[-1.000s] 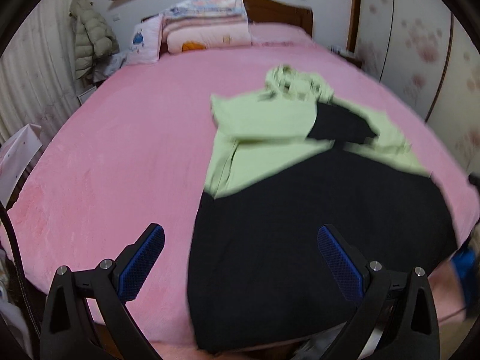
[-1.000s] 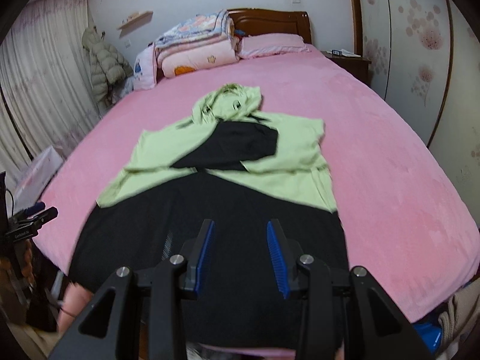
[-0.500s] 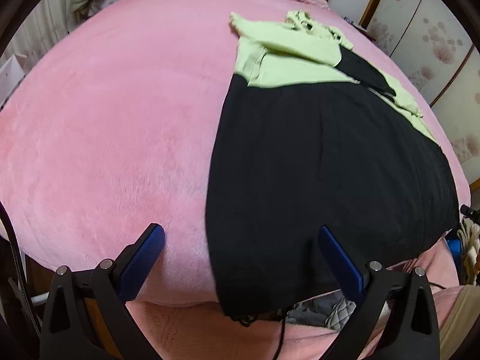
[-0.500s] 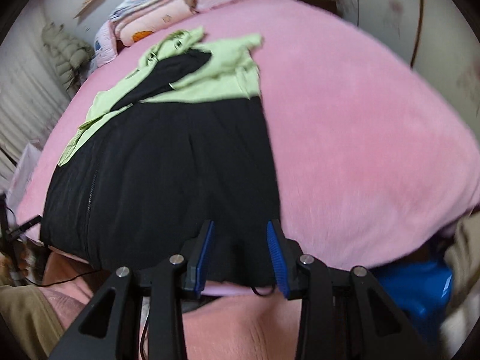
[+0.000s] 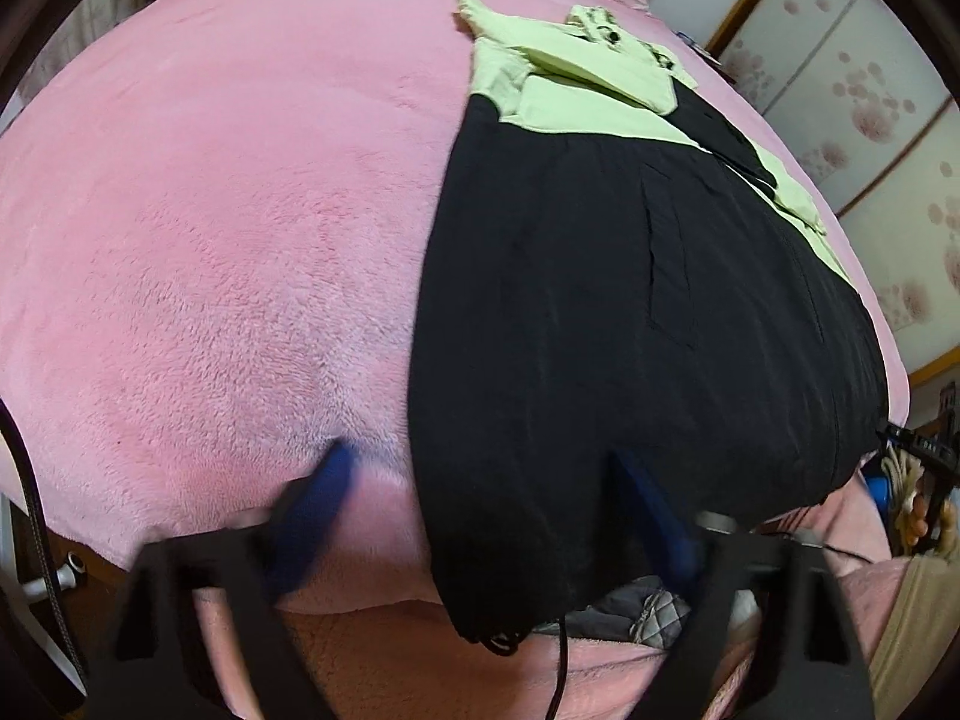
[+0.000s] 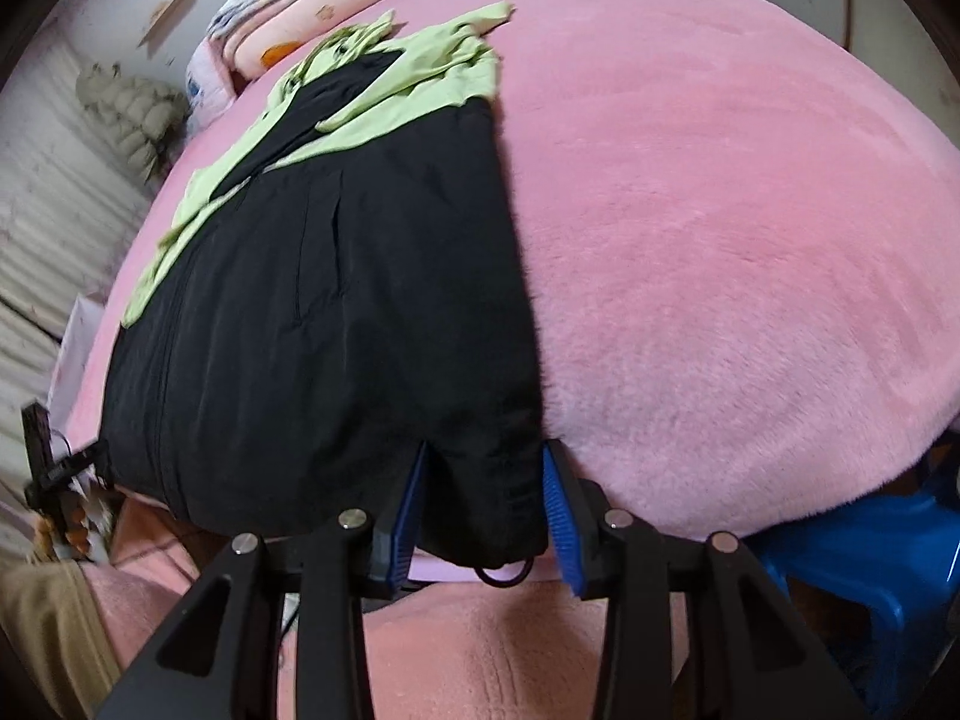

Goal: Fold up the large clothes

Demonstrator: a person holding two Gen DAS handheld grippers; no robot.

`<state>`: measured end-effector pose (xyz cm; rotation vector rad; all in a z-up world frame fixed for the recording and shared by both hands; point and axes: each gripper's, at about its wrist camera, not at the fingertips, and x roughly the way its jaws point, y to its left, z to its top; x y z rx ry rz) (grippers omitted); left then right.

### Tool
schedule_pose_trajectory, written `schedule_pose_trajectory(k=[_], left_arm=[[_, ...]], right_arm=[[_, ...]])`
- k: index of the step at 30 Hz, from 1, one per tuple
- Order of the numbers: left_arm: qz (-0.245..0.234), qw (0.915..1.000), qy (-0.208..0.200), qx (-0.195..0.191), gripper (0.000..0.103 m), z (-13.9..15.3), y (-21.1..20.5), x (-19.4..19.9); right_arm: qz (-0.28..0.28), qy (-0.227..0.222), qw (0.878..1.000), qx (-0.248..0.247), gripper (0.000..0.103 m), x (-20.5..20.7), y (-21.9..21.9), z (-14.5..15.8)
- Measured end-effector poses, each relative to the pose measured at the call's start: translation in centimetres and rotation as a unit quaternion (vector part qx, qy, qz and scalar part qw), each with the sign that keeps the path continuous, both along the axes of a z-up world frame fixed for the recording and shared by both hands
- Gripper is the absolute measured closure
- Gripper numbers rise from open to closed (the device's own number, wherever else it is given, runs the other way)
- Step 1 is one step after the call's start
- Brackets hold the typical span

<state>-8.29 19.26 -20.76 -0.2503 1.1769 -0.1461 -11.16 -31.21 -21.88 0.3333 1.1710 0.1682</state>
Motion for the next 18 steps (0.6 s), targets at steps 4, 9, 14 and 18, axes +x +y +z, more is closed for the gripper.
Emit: schedule_pose_trajectory(k=[4,9,14,18], left_arm=[[-0.002,0.9996,-0.003,-0.026,0.061,0.2,0.1,-0.3],[-0.004,0.9987,0.017,-0.047,0.040,-0.4,0.4,-0.1],[-0.032,0.9992,0.021,-0.011,0.018,-0.7,-1.9,0.3],[-0.034,0.9986,0.018,0.038,0.027,-0.9,-3.9,0.8]], right_arm=[[0.020,-0.008,1.000,0.005,0.070,-0.3,0.1,0.7],[0.032,-0.004,0.999,0.005,0.068,-0.3,0.0,0.6],[0.024,0.008,1.000,0.002,0.066,0.3,-0.1,-0.7],[0.027,0.005,0.999,-0.017,0.065,0.5,0.7,-1.0]])
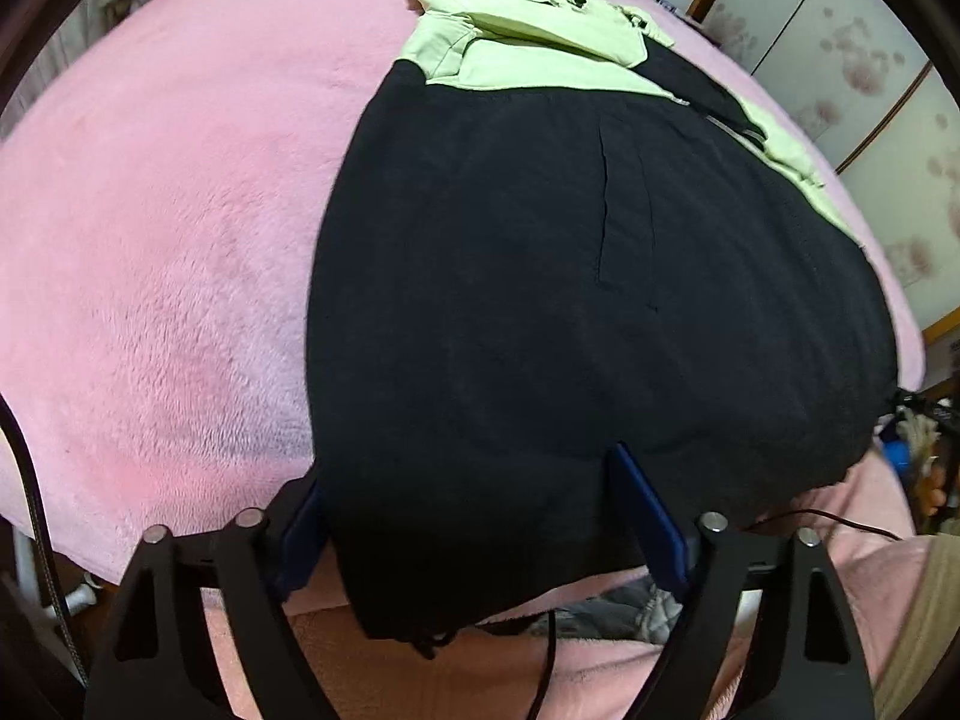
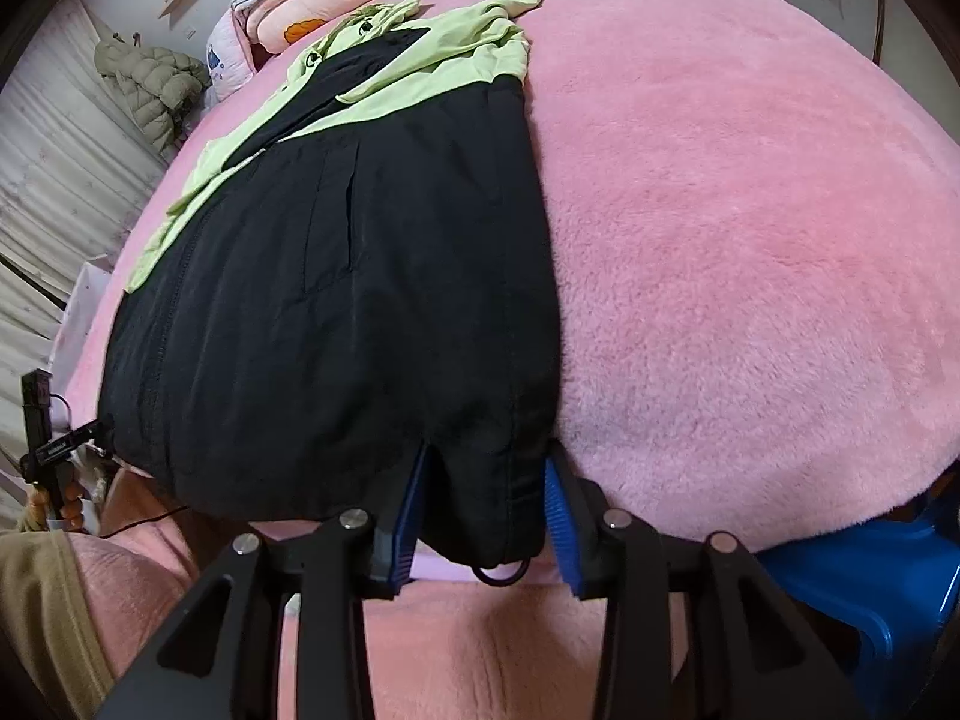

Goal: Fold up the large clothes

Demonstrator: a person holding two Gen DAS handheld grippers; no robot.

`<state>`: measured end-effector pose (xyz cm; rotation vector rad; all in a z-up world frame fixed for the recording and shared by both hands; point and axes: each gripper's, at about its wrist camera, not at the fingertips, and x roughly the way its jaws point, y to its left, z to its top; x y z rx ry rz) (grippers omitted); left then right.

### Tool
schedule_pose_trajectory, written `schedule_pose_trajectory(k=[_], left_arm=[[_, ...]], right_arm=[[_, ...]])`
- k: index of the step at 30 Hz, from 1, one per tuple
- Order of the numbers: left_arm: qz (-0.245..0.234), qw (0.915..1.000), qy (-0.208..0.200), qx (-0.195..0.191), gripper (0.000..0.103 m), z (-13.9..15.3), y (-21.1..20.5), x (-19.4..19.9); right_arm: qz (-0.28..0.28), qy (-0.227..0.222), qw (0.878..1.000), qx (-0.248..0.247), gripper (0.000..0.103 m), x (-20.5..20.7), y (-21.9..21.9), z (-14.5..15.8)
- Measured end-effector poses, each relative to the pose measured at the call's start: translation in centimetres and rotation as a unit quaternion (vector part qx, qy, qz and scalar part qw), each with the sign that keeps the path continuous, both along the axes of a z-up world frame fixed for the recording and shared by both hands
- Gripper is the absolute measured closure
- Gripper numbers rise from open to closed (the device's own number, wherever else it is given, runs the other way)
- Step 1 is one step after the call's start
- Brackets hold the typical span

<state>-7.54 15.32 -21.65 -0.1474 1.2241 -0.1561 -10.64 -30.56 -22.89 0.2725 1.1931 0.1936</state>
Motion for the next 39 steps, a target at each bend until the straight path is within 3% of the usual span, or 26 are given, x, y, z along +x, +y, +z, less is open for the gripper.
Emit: schedule_pose_trajectory(k=[2,3,4,9,14,17,22,27,30,33,39], left_arm=[[-0.008,0.9998,-0.003,0.021,0.060,0.7,-0.5,-0.1],[-0.010,0.9992,-0.002,0.039,0.091,1.2,-0.7,0.0],[-0.013,0.9989,0.002,0.045,0.095,1.6,-0.8,0.1],[-0.008,0.9995,-0.008,0.031,0.099,5.2,-0.9,0.1],[0.055,0.9952,-0.029,-0.076,0.100,9.5,0.3,1.5],[0.108,0.9816,-0.057,-0.147,0.100,12.0,1.7,3.0],[0.191,0.9523,-0.095,-0.218,0.100,16.1,4.6,7.8],[0.246,0.9332,-0.119,-0.233,0.100,18.1,6.7,15.4],[0.261,0.9292,-0.109,-0.238,0.100,17.3,7.1,21.7],[0.278,0.9294,-0.083,-0.228,0.100,15.1,6.5,28.3],[0.302,0.9358,-0.059,-0.172,0.100,9.8,4.7,38.1]], right_arm=[[0.014,-0.004,1.000,-0.025,0.070,-0.1,0.7,0.6],[0.022,-0.009,0.999,-0.035,0.076,-0.3,1.1,1.0],[0.029,-0.014,0.999,-0.042,0.080,-0.5,1.3,1.5],[0.046,-0.073,0.996,-0.023,0.085,-1.4,1.6,5.8],[0.041,-0.136,0.989,0.030,0.087,-1.2,0.8,10.9],[0.018,-0.178,0.980,0.084,0.088,0.3,-0.4,14.2],[-0.017,-0.226,0.965,0.134,0.094,4.9,-1.9,18.3],[-0.052,-0.251,0.955,0.149,0.101,12.6,-4.0,21.0],[-0.094,-0.258,0.950,0.151,0.103,18.7,-5.9,21.5],[-0.118,-0.251,0.953,0.125,0.103,25.1,-6.3,20.7],[-0.128,-0.203,0.969,0.063,0.103,34.9,-4.1,15.6]])
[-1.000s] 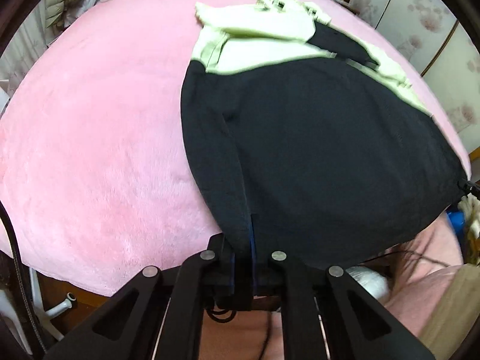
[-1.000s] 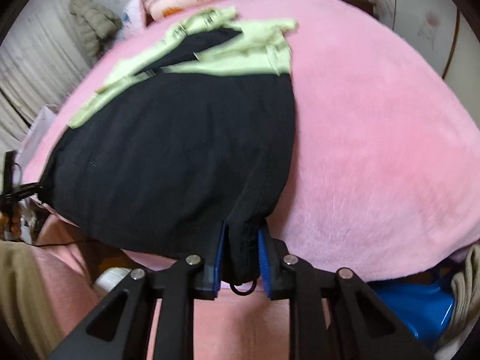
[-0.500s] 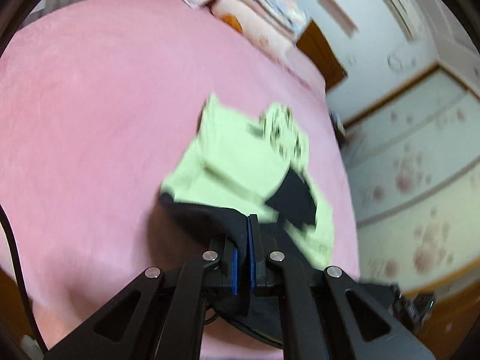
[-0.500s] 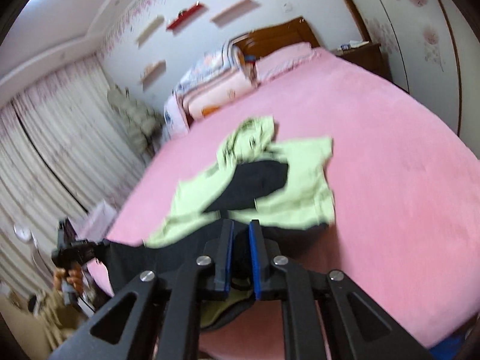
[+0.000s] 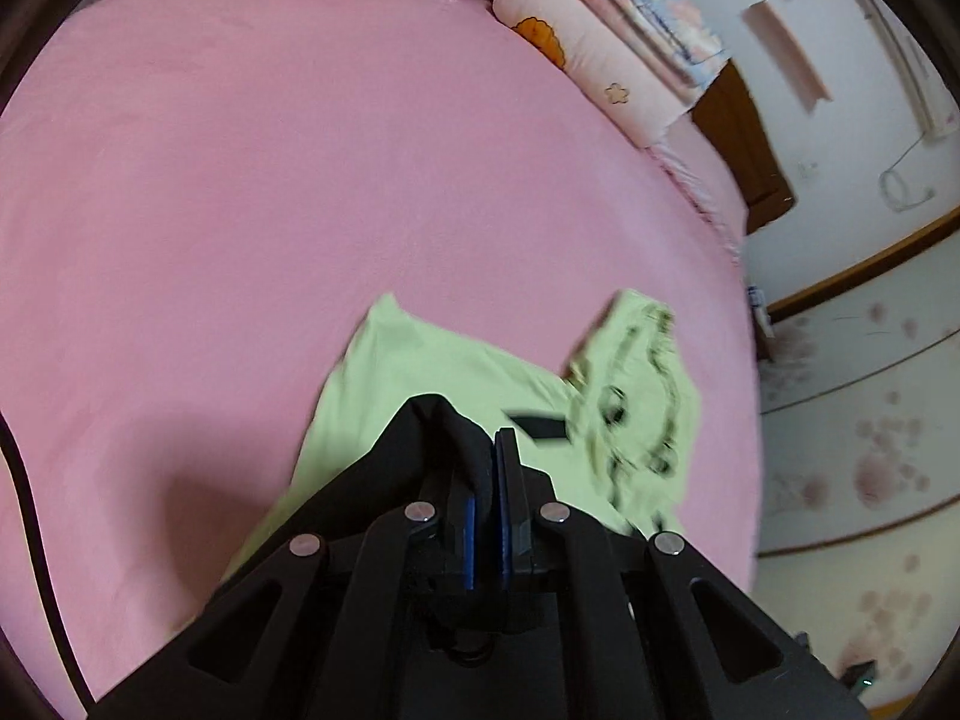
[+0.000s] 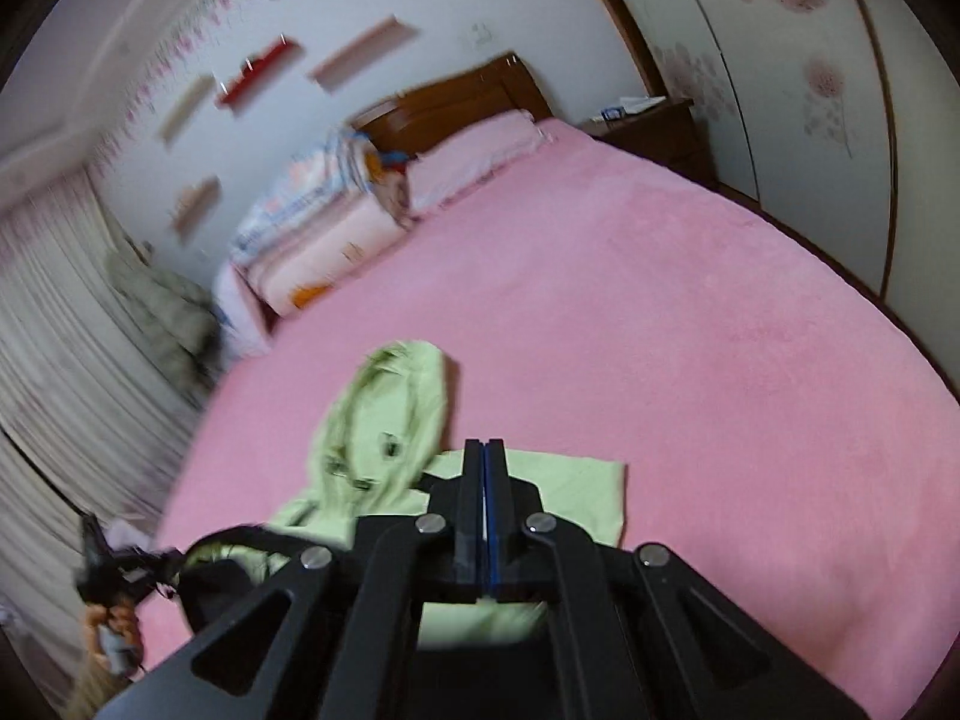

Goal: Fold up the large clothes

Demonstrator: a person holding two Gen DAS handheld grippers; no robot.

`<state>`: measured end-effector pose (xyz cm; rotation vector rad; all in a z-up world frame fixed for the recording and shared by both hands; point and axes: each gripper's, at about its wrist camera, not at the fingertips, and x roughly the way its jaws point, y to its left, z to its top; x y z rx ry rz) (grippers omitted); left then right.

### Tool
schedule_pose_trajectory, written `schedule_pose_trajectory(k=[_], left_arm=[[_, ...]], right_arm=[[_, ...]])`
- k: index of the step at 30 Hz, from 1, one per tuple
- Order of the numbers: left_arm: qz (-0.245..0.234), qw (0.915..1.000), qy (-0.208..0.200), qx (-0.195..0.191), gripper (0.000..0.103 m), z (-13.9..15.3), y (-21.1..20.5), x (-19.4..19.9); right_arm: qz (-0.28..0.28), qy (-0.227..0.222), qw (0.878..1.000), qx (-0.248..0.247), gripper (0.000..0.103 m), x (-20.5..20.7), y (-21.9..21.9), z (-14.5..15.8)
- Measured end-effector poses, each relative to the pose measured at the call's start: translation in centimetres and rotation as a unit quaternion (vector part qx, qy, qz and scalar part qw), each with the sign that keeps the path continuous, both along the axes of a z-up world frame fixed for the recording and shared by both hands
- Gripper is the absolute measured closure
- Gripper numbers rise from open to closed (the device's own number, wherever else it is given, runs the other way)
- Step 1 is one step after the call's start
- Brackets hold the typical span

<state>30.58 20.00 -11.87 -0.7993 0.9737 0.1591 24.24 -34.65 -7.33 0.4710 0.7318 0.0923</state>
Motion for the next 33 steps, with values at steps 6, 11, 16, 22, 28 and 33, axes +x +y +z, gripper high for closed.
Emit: schedule_pose_trajectory(k=[6,11,16,22,28,33], left_arm=[[0.009,0.9967,0.074,0.032,0.098,-6.5,0.5,4.1],[-0.032,0.9967,0.074,-0.002,0.071,-8.7,1.0,4.0],[-0.065,0.9974,0.022,-0.022,0.039,-7.1,1.7,4.9],[-0.129,0.9915,-0.016,0.012,0.036,-4.8,2.0,5.2],[-0.220,0.9705,-0.062,0.075,0.036,-3.3,2.6,4.2],[-0.329,0.9254,-0.066,0.176,0.036,-2.9,1.6,2.8]], right_arm=[[0.014,0.097,0.994,-0.058,0.102,4.3,2.0,-6.8],[0.028,0.162,0.983,-0.084,0.092,4.9,2.0,-11.3],[0.021,0.153,0.985,-0.080,0.071,5.9,1.3,-12.5],[0.022,0.179,0.979,-0.092,0.071,8.7,1.6,-14.1],[0.041,0.181,0.980,-0.064,0.069,8.9,1.4,-15.3],[0.047,0.176,0.982,-0.039,0.068,8.8,1.0,-15.7]])
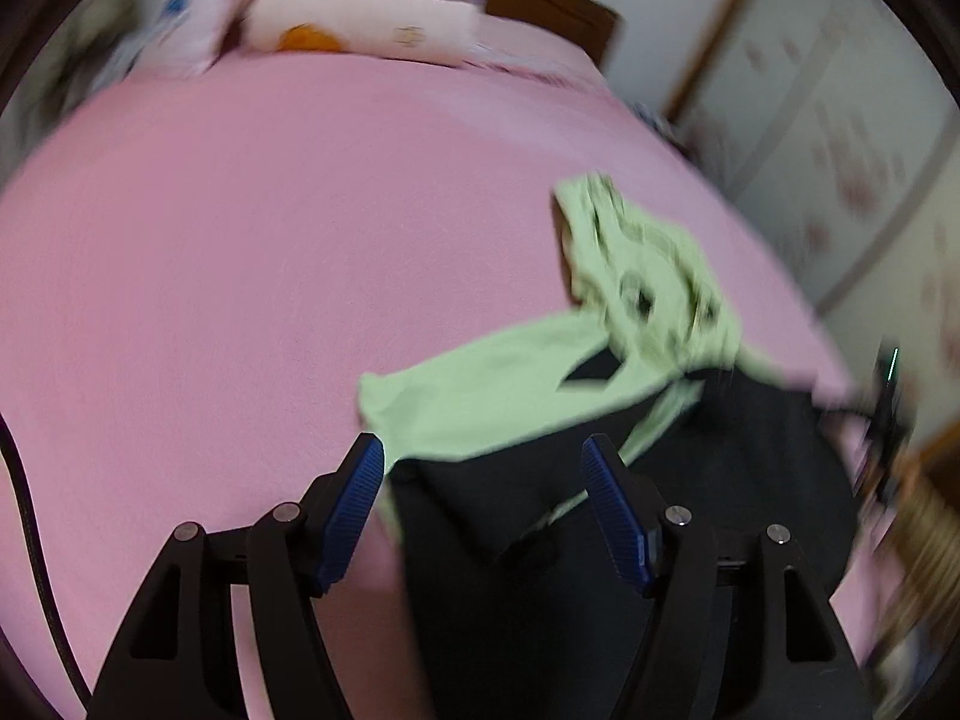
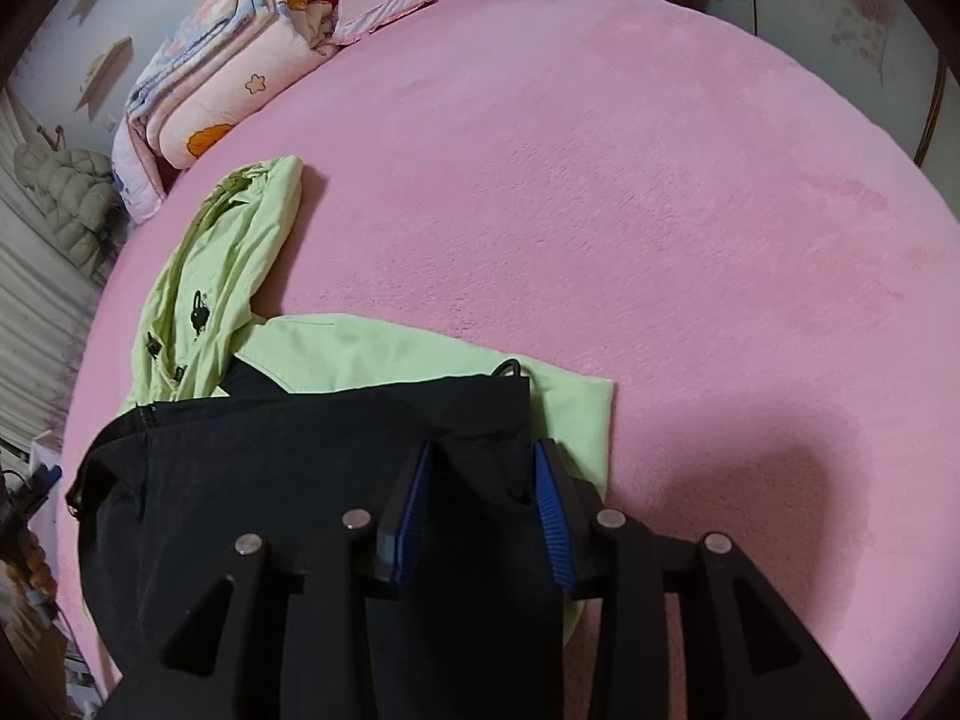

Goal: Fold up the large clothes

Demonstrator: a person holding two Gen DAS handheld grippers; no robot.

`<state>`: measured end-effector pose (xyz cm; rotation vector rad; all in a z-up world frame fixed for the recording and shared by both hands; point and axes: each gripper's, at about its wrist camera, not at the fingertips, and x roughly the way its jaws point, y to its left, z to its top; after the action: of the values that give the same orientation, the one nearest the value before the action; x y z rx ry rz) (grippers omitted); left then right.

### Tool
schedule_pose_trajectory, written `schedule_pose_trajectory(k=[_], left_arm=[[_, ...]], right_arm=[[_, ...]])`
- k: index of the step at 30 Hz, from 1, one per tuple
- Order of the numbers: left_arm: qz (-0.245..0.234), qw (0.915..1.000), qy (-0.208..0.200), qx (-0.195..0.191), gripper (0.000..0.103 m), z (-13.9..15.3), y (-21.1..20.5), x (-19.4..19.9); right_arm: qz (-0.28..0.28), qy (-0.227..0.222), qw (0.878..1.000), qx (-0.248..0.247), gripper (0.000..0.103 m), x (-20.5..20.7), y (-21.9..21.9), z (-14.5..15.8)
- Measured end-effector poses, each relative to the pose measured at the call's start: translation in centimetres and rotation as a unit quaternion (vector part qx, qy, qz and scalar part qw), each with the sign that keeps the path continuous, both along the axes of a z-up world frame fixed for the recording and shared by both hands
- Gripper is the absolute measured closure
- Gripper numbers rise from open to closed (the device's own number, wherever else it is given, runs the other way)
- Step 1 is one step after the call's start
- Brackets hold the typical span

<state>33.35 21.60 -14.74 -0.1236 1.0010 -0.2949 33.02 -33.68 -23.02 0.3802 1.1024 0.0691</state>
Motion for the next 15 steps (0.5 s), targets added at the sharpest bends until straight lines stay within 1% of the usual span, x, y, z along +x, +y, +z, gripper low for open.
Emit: schedule_pose_trajectory(k=[2,3,5,8,11,12,14,15], left_arm=[[-0.038,0.9979,0.001,0.052,0.036,0.0,-0.4,-0.9],[-0.060,0.9957,0.007,0.071,0.036,-0.2,-0.6,-1.4],[-0.095,0.9910,0.014,0.093,0.037,-0.6,-0.9,-2.3],[-0.145,0.9781,0.005,0.150,0.037,-1.2,-2.1,-3.6],[-0.155,0.9643,-0.018,0.214,0.037,-2.5,-3.2,-3.6],[-0.152,0.9616,-0.023,0.227,0.038,-2.7,-3.6,-3.2],[-0.146,0.9568,-0.037,0.249,0.043,-3.2,-4.2,-2.5],[-0.143,0.9547,-0.046,0.257,0.044,-3.3,-4.6,-1.9]], right_arm=[[0.003,0.000,1.000,0.002,0.068,0.0,0.0,0.0],[0.005,0.000,1.000,0.002,0.068,0.0,0.1,-0.1],[0.010,-0.002,1.000,0.000,0.067,-0.1,0.2,0.0],[0.017,-0.003,1.000,-0.007,0.067,-0.2,0.4,0.0],[0.020,-0.001,1.000,-0.017,0.067,-0.2,0.7,-0.1],[0.020,0.000,1.000,-0.020,0.066,-0.1,0.8,-0.1],[0.019,0.001,0.999,-0.027,0.065,0.0,1.0,-0.2],[0.019,0.000,0.999,-0.029,0.065,0.0,1.0,-0.2]])
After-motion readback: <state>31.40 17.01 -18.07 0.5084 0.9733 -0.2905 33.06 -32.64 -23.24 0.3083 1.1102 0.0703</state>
